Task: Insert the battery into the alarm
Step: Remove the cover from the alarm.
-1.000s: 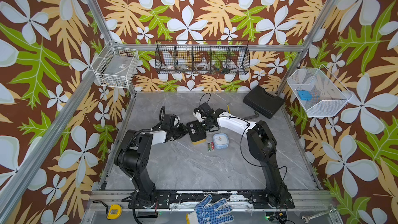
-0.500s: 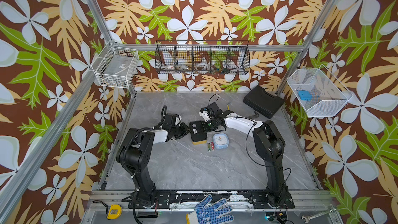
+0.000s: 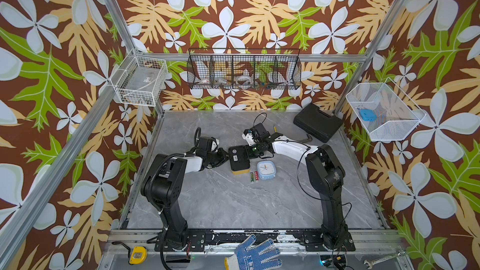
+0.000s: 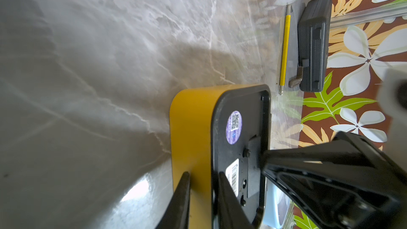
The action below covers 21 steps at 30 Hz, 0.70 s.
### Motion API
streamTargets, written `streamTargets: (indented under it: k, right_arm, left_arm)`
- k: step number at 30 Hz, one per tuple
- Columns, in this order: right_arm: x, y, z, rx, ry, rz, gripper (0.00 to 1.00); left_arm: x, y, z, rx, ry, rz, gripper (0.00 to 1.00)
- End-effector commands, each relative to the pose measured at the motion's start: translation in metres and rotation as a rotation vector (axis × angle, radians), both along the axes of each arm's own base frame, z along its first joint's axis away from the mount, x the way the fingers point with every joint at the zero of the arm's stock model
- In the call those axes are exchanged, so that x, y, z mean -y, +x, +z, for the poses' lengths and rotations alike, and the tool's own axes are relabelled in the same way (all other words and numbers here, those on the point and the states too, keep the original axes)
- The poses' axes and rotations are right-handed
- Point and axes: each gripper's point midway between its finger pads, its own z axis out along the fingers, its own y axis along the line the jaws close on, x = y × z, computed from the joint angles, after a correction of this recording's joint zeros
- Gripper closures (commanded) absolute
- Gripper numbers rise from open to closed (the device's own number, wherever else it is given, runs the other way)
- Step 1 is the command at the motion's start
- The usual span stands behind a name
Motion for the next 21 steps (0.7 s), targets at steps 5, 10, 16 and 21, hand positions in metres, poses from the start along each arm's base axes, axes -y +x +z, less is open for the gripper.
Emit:
streamTargets:
  k: [5, 10, 16, 21]
  right_arm:
    - [-0.002, -0.005, 0.001, -0.012, -0.006, 0.009, 0.92]
    - [0.002, -0.002, 0.009, 0.017, -0.017, -0.003, 0.98]
    - [0.005, -0.002, 0.012, 0.026, -0.018, -0.009, 1.00]
    - [0.007, 0.000, 0.020, 0.043, -0.012, -0.011, 1.00]
  left_arm:
    - [-0.006, -0.014, -0.020, -0.089, 0.047, 0.018, 0.78]
    - [-0.009, -0.011, -0.016, -0.078, 0.065, 0.024, 0.78]
    - [-0.012, -0.008, -0.013, -0.069, 0.085, 0.028, 0.79]
    - [-0.014, -0.008, -0.011, -0.066, 0.096, 0.032, 0.79]
